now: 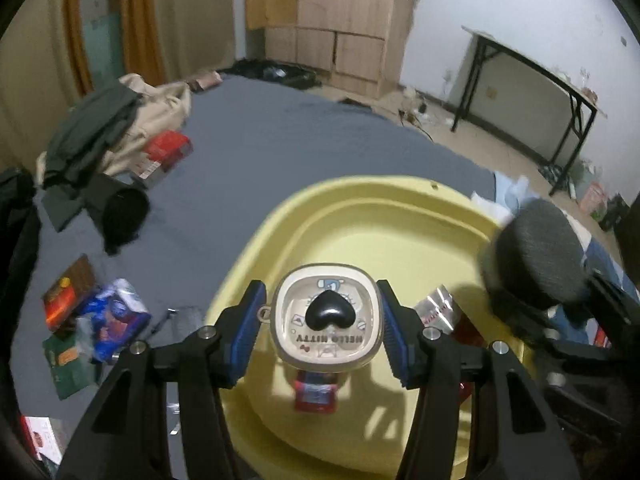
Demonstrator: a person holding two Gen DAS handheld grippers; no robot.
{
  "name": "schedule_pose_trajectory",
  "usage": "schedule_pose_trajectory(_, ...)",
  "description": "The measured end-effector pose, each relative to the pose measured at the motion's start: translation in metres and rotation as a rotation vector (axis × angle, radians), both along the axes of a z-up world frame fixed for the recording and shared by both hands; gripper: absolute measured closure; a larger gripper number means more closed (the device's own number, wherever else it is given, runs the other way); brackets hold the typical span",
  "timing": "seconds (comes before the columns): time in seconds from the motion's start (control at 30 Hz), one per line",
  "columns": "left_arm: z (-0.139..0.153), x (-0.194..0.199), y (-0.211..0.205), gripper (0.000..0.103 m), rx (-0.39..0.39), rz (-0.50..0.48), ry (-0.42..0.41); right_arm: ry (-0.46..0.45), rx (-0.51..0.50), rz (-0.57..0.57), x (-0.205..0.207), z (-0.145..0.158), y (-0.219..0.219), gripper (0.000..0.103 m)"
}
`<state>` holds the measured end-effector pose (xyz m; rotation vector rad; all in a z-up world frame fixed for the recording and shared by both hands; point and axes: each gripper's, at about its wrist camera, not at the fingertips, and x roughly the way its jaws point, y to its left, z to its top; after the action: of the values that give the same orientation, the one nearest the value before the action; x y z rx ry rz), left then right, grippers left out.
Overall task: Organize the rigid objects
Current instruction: 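Carry the tin and puck to the yellow tray and release them, then grasp the second black sponge puck with the left tool while the right tool grasps the red-white box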
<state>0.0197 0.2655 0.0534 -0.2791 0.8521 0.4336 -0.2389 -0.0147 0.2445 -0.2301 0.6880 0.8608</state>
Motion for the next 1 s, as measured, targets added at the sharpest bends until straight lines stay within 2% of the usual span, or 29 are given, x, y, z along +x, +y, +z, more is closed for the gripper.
schedule_pose_trajectory(0.03, -0.003, 0.003, -0.004, 0.046, -0.009, -0.015, 0.005, 0.021, -0.02, 0.011, 0.015, -0.006, 0.015, 0.035)
schedule_pose_trajectory(0.2, -0.007, 0.012, -0.019, 0.046, 0.004, -0.061, 0.004, 0.039, -0.089, -0.007, 0.04, -0.022, 0.029, 0.035)
schedule_pose_trajectory(0.33, -0.01, 0.019, -0.028, 0.046, 0.078, -0.058, 0.03, -0.008, -0.103, -0.003, 0.035, -0.02, 0.039, 0.035)
schedule_pose_trajectory(0.5, -0.009, 0.017, -0.02, 0.045, 0.051, -0.025, 0.011, -0.018, -0.1, 0.009, 0.026, -0.026, 0.041, 0.034)
schedule_pose_trajectory(0.53, -0.008, 0.017, -0.019, 0.044, 0.048, -0.017, 0.011, -0.019, -0.099, 0.012, 0.024, -0.029, 0.034, 0.033)
schedule_pose_trajectory(0.6, -0.005, 0.016, -0.017, 0.022, 0.049, -0.006, -0.003, -0.021, -0.104, 0.023, 0.021, -0.032, 0.034, 0.029)
schedule_pose_trajectory(0.67, 0.001, 0.012, -0.017, 0.014, 0.05, -0.005, -0.031, -0.021, -0.096, 0.038, 0.018, -0.031, 0.03, 0.021)
schedule_pose_trajectory(0.73, 0.014, 0.007, -0.018, 0.013, 0.042, -0.009, -0.077, -0.028, -0.081, 0.043, 0.012, -0.028, 0.028, 0.009)
schedule_pose_trajectory(0.8, 0.024, 0.002, -0.02, 0.0, 0.043, -0.004, -0.115, -0.037, -0.057, 0.032, 0.006, -0.022, 0.021, 0.006)
schedule_pose_trajectory(0.9, 0.043, -0.005, -0.028, 0.0, 0.037, -0.024, -0.184, -0.033, -0.025, 0.005, -0.005, -0.011, 0.002, 0.003)
schedule_pose_trajectory(1.0, 0.05, -0.003, -0.039, 0.0, -0.019, -0.085, -0.239, -0.032, 0.002, -0.057, -0.018, 0.008, -0.032, 0.002)
